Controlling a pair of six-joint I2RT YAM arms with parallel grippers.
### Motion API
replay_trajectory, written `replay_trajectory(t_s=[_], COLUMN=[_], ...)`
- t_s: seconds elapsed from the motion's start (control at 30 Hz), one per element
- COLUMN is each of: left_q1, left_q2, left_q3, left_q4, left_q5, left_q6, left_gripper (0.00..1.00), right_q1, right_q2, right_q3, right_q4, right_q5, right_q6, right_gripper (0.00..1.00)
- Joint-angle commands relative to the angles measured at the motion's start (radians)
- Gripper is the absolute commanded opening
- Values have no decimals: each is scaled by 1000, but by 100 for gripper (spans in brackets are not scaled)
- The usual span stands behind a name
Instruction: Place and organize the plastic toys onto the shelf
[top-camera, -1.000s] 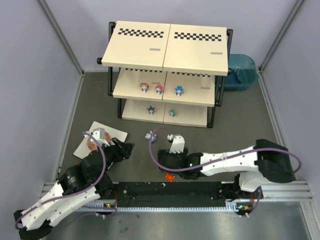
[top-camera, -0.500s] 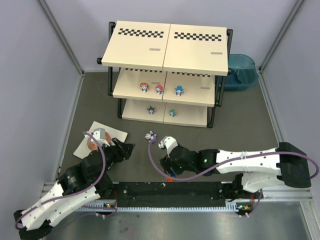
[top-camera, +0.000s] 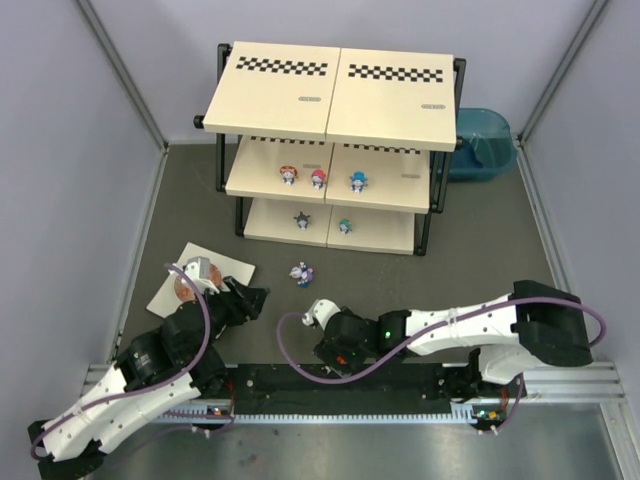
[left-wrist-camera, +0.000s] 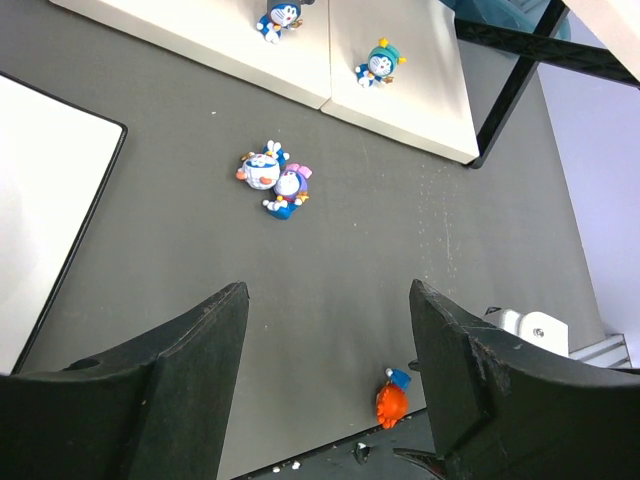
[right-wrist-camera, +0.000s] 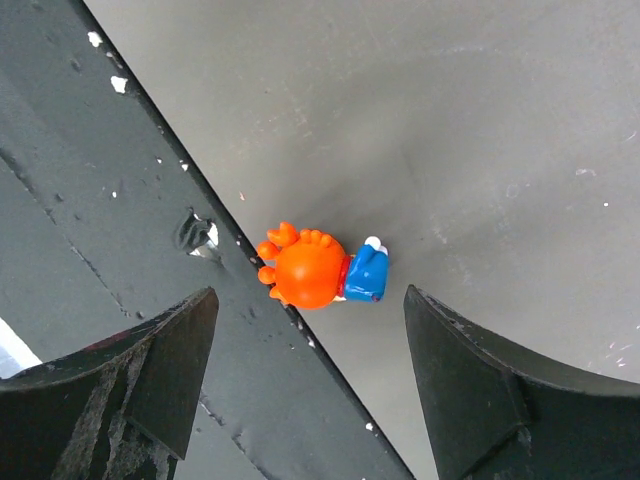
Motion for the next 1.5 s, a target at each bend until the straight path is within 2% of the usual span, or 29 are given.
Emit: replay_trajectory(t_s=[0.0,0.5,0.63,0.83,0.87,0.97,1.03,1.17,1.33,1.43,1.47], left_q1=[1,0,0,0,0,0,0,0,0,1,0], left_q2=[-11,-3,-5,-5,-8,-12,-20,-35,-60,-63,-63], left_q3=[3,5,3,2,3,8,12,29,54,74,75], left_q4=[9,18,17,15,15,17,21,70,196,308,336], left_q5=[-7,-11,-11,-8,-7,-8,-8,21,124,280,379], left_q6=[1,6,4,7,9,17,26,99,302,458,499], left_gripper=[71,71,71,71,71,71,71,73,70,69,69], right_q1=[14,14,15,15,14,12,6,-84,-233,-287,-295], right_q2=[14,83,92,88,83,45,-7,-141,-340,-426,-448], right_q3=[46,73,75,61,58,49,41,14,12,74,93], right_q4=[26,32,33,32,30,29,27,29,17,-49,-97], right_q5=[27,63,60,55,55,53,35,-74,-342,-448,-462], right_q6=[-9,5,8,26,26,40,54,80,154,184,190], right_gripper=[76,70,64,40,31,14,8,5,4,6,7])
